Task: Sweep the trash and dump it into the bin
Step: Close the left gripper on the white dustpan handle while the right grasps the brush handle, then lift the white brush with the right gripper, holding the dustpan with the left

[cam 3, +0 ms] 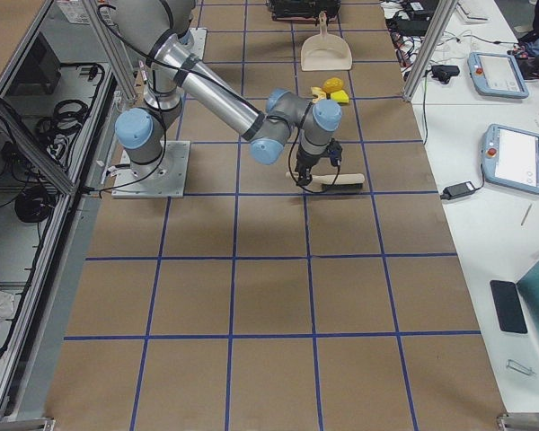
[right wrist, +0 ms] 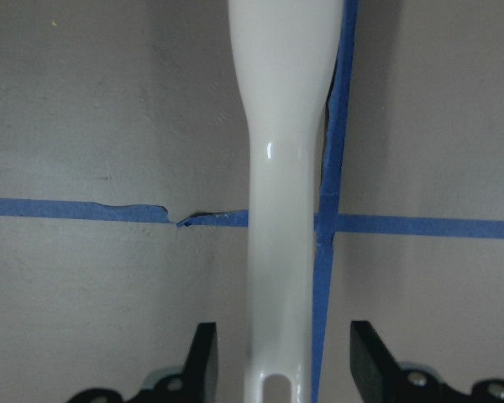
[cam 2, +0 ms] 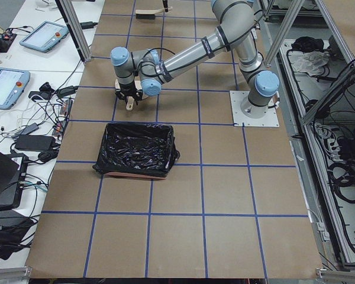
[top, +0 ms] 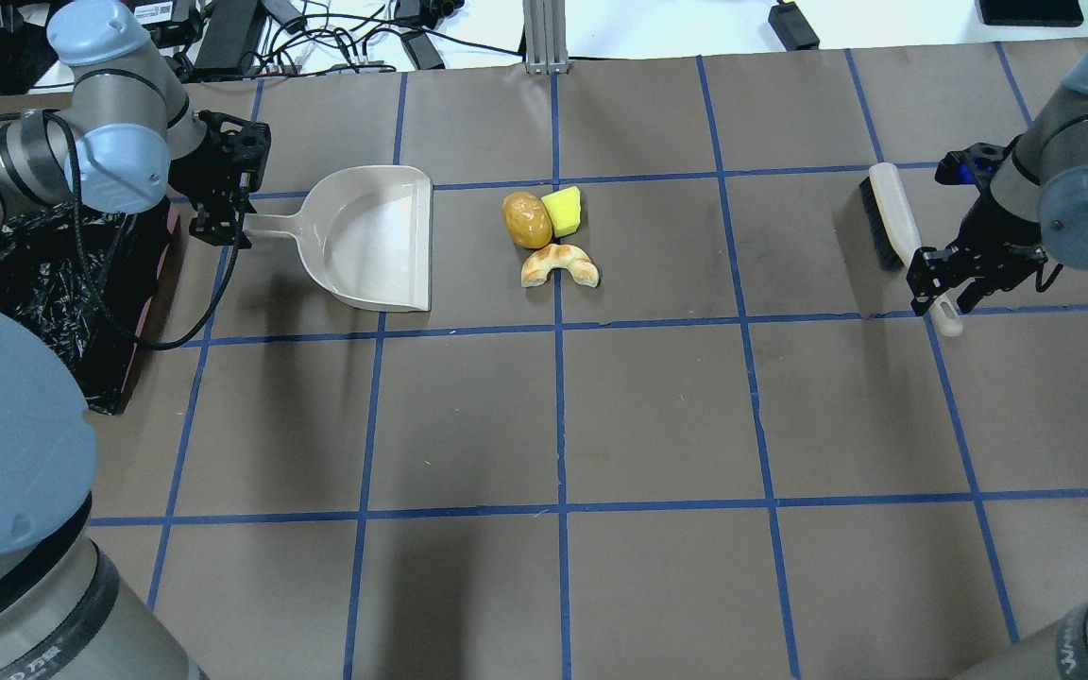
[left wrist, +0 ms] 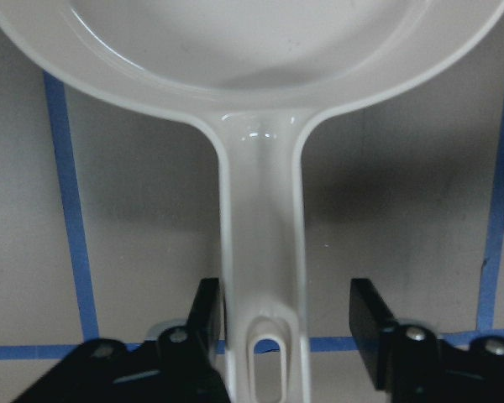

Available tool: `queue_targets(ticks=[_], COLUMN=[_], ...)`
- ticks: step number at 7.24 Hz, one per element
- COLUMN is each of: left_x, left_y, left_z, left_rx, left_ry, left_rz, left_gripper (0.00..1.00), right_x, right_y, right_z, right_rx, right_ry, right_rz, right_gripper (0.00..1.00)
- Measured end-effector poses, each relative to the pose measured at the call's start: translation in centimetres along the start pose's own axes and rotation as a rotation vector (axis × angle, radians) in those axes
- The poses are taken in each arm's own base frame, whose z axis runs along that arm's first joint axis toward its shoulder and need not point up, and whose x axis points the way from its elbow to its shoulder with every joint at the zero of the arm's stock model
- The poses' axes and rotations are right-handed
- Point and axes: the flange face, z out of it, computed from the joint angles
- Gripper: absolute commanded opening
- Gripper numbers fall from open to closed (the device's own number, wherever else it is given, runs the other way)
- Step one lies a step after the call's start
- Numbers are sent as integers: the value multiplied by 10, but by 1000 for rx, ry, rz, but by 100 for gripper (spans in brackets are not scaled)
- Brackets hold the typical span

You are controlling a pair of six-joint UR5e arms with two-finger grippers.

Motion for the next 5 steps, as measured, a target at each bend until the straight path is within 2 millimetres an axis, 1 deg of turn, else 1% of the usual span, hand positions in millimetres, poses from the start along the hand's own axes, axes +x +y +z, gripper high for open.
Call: queue_targets(ticks=[2, 3, 5], left_x=[-1, -2, -3], left_y=[-1, -2, -10], left_z=[1, 0, 0], left_rx=[-1, -2, -3], left_ry=[-4, -7, -8], left_rz=[6, 10, 25], left_gripper=[30, 27, 23], right_x=[0, 0, 1], right_y=[-5, -7, -9], right_z=[-6, -8, -10], right_rx=[13, 16, 15], right_ry=[-2, -2, -2], right_rz=[9, 10, 10], right_gripper=[15, 0, 0])
